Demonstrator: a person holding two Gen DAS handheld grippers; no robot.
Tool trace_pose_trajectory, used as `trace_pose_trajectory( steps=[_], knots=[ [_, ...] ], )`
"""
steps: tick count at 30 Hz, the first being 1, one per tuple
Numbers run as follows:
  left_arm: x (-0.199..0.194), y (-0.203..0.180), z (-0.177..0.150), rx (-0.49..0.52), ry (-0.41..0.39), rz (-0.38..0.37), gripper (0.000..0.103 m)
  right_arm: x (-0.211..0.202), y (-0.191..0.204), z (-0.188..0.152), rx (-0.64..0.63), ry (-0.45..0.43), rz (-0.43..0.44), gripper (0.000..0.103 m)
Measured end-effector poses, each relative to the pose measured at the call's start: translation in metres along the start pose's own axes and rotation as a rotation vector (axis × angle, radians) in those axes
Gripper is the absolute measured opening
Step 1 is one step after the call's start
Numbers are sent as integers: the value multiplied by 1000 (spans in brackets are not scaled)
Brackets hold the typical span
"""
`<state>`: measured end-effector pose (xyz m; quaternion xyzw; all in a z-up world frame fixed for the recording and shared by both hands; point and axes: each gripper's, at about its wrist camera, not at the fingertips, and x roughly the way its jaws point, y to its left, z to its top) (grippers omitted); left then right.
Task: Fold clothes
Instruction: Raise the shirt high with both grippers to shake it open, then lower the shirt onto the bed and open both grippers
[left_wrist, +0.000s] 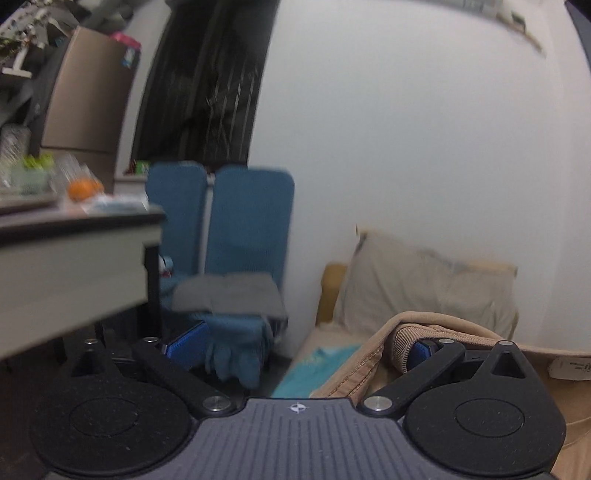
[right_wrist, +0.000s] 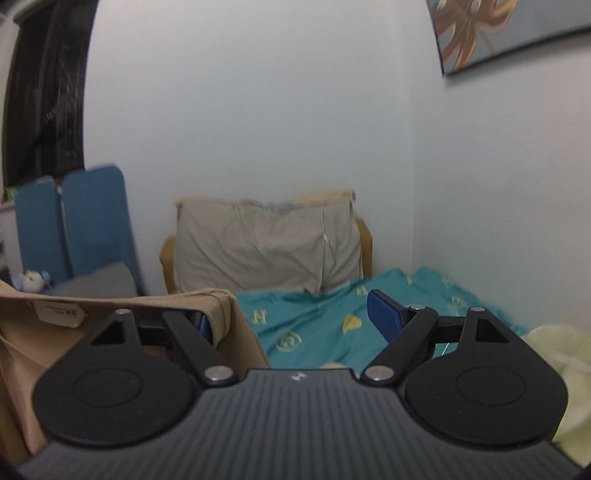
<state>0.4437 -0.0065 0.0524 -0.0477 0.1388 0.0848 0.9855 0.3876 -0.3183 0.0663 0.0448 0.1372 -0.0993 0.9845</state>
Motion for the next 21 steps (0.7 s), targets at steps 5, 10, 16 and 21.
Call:
trace_pose_trajectory(
  steps=[5, 10, 16, 21],
  knots=[
    [124, -22, -98, 82, 195, -6, 103, 119, -2, -86, 3, 168, -17, 82],
    [193, -29, -169, 162, 403, -29, 99, 200, 1, -164, -2, 384, 2, 82],
    [215, -55, -180, 467, 574, -34, 98, 226, 33, -185, -163, 544, 138, 82],
    [179, -46, -139, 351, 554, -167, 101, 199, 51, -161, -94, 520, 279, 82]
  ],
)
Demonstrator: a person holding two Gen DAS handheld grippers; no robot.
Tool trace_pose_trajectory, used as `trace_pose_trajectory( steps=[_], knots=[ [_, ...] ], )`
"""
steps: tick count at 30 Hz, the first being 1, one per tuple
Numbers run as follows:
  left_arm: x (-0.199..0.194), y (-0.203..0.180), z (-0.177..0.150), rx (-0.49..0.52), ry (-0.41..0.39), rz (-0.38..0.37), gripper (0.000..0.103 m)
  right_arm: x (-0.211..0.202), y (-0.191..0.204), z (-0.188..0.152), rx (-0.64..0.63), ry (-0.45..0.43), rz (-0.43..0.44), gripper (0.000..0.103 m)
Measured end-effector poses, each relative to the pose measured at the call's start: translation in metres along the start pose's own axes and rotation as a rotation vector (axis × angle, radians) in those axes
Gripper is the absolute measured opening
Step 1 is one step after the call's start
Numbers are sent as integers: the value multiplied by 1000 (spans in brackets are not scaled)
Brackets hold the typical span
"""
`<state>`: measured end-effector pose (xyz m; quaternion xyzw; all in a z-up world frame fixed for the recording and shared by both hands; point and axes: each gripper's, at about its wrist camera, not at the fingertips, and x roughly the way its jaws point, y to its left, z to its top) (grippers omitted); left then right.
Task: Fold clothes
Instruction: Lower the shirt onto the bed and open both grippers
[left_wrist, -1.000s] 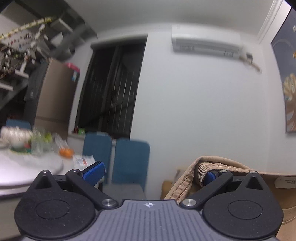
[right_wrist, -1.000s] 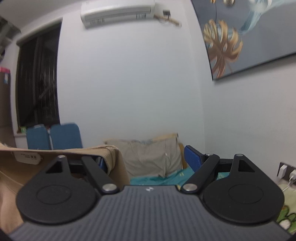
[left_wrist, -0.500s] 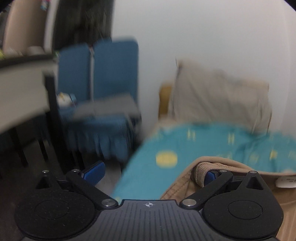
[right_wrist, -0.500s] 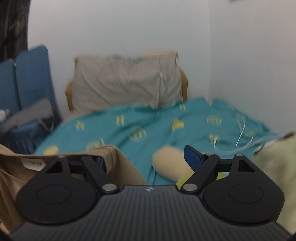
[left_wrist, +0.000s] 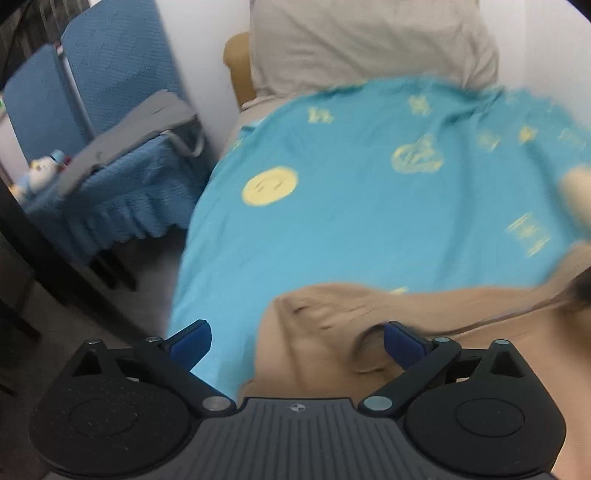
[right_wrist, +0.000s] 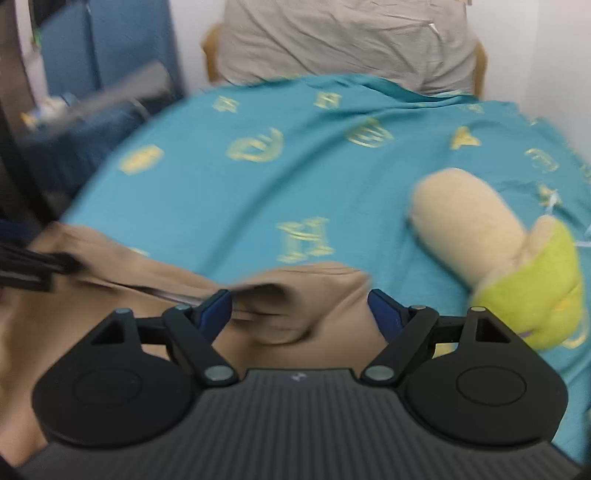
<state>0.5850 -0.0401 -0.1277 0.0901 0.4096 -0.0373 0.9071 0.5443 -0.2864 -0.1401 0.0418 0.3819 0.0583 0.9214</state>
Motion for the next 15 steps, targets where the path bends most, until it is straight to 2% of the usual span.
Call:
trace_pose_trajectory(
  steps=[2, 4, 8, 11, 15],
  knots=[
    [-33, 5, -3, -33, -64, -37, 102, -23, 9, -1, 47, -31, 21, 82],
    [-71, 8, -13, -68, -119, -74, 103, -51, 19, -9, 58, -68, 5, 82],
    [-149, 20, -51, -138, -219, -145, 103, -118, 37, -38, 83, -128, -24, 82],
    [-189, 37, -88, -195, -205, -158, 102, -178, 45, -67, 125, -165, -15, 82],
    [-234, 61, -131, -294, -168, -132, 100, -251, 52, -106, 208, -203, 17, 82]
  ],
)
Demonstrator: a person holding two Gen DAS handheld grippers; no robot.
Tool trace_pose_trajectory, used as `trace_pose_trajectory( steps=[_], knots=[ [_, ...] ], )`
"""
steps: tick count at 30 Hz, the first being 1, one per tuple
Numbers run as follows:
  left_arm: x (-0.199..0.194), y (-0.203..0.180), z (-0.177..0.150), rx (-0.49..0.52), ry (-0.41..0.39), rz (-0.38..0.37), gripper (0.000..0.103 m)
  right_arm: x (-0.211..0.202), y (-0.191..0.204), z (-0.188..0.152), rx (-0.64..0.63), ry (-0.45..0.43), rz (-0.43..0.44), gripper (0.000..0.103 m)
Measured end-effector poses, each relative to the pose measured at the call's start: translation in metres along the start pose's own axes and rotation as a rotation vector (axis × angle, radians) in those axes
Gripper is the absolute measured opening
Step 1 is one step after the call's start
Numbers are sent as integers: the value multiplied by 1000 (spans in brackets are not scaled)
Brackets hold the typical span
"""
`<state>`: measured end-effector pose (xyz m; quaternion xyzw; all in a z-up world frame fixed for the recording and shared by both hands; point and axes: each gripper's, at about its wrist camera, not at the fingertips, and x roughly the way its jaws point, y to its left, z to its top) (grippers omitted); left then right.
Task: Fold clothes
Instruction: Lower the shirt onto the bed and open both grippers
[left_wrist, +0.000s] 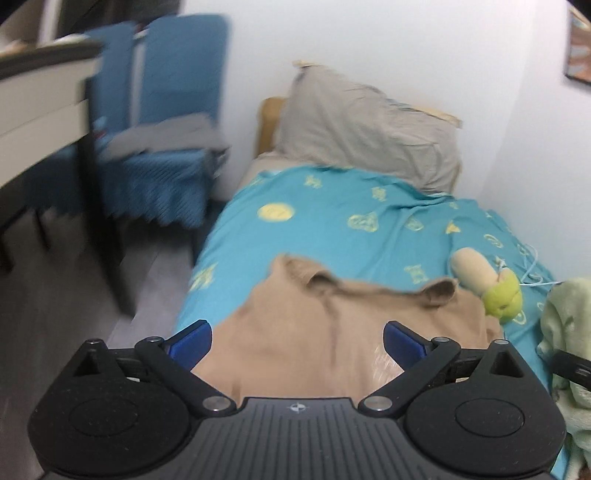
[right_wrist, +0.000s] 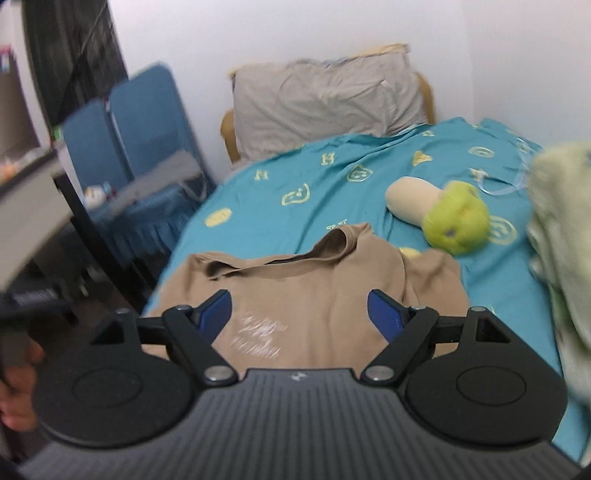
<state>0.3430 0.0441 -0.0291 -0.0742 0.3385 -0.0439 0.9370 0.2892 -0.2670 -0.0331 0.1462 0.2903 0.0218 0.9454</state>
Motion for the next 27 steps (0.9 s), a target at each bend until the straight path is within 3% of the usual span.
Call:
trace_pose_trajectory(
  steps=[4, 9, 14, 20, 23, 26, 27],
  knots=[
    [-33, 32, -30, -127, 8, 23, 99, -58, 2, -19, 66, -21, 27, 82],
    [-30, 77, -65, -380, 38, 12, 93, -90, -11, -44, 106, -40, 33, 82],
    [7, 102, -81, -510, 36, 34, 86, -78, -30, -50, 160, -18, 30, 82],
    [74, 114, -82, -533, 33, 70, 75, -48, -45, -51, 242, 20, 48, 82],
    [101, 118, -80, -529, 23, 102, 58, -29, -51, -51, 276, 54, 52, 82],
    [115, 123, -76, -528, -6, 100, 35, -13, -55, -52, 294, 77, 44, 82],
    [118, 125, -73, -514, -11, 86, 10, -8, -56, -52, 303, 88, 45, 82]
  ],
)
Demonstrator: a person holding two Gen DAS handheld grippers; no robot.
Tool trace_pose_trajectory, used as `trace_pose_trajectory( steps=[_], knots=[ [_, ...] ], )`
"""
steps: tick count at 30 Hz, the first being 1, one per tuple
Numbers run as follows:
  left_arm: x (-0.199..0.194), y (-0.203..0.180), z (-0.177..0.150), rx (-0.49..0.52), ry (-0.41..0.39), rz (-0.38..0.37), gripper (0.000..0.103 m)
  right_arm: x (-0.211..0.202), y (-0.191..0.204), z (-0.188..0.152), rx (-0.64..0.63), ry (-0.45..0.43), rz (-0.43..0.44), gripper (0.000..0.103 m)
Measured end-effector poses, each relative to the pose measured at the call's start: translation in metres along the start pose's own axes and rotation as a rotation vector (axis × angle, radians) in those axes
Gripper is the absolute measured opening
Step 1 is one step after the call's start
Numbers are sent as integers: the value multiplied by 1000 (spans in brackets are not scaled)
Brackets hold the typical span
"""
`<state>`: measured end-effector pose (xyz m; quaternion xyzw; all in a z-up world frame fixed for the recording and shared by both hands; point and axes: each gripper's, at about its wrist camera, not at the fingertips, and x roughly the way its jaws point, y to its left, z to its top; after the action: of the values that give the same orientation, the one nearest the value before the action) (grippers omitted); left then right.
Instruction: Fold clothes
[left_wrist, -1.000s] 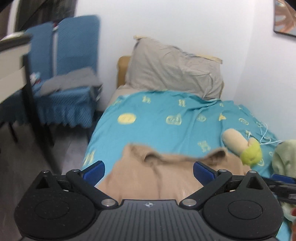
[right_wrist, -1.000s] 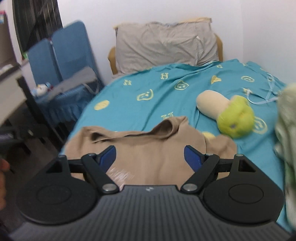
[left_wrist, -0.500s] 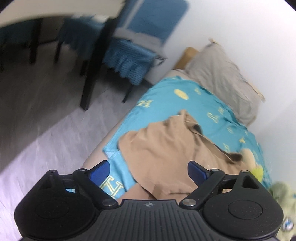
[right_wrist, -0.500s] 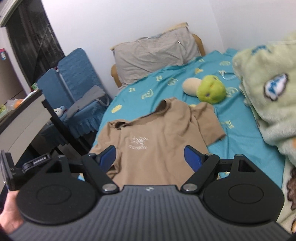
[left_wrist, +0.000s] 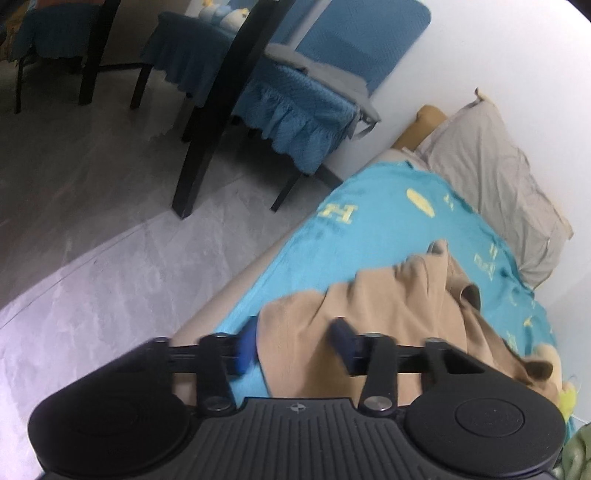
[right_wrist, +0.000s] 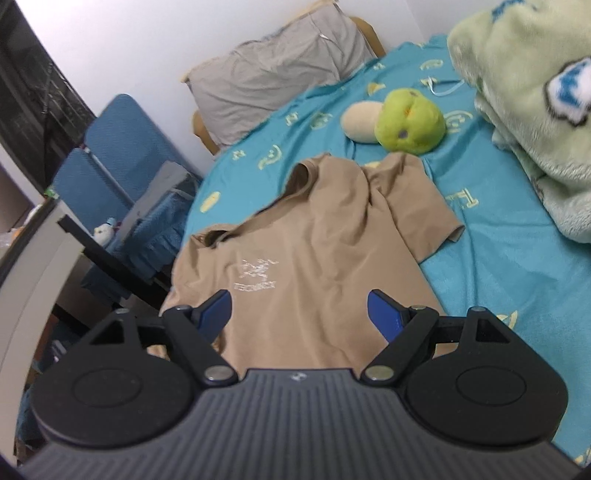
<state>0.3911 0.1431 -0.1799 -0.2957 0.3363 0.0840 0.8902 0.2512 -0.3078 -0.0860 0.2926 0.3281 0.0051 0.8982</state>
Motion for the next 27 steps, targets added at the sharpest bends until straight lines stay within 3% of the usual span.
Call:
trace_pose_trajectory(
  steps=[1, 5, 8, 13, 16, 17, 21, 22, 27],
  knots=[
    [3, -1, 4, 19, 1, -17, 4, 5, -1, 0, 10, 11, -1, 82],
    [1, -16, 25, 115, -22, -17, 3, 14, -2, 1, 43, 42, 0, 82],
    [-2, -41, 67, 194, -52, 25, 2, 0, -6, 2, 72, 17, 5, 82],
    [8, -82, 145, 387, -224, 291, 2, -9, -9, 8, 59, -47, -91, 82],
    [36, -90, 165, 468, -238, 446, 3, -2, -8, 11, 42, -45, -100, 82],
    [44, -90, 165, 472, -225, 455, 3, 0, -7, 11, 27, -47, -106, 82],
    [60, -92, 147, 512, -194, 386, 17, 7, -1, 10, -47, -54, -135, 82],
    [59, -95, 140, 508, -181, 369, 29, 9, 0, 10, -60, -53, -142, 82],
    [10, -113, 98, 507, -109, 148, 64, 16, 7, 10, -99, -53, -132, 82]
  ],
)
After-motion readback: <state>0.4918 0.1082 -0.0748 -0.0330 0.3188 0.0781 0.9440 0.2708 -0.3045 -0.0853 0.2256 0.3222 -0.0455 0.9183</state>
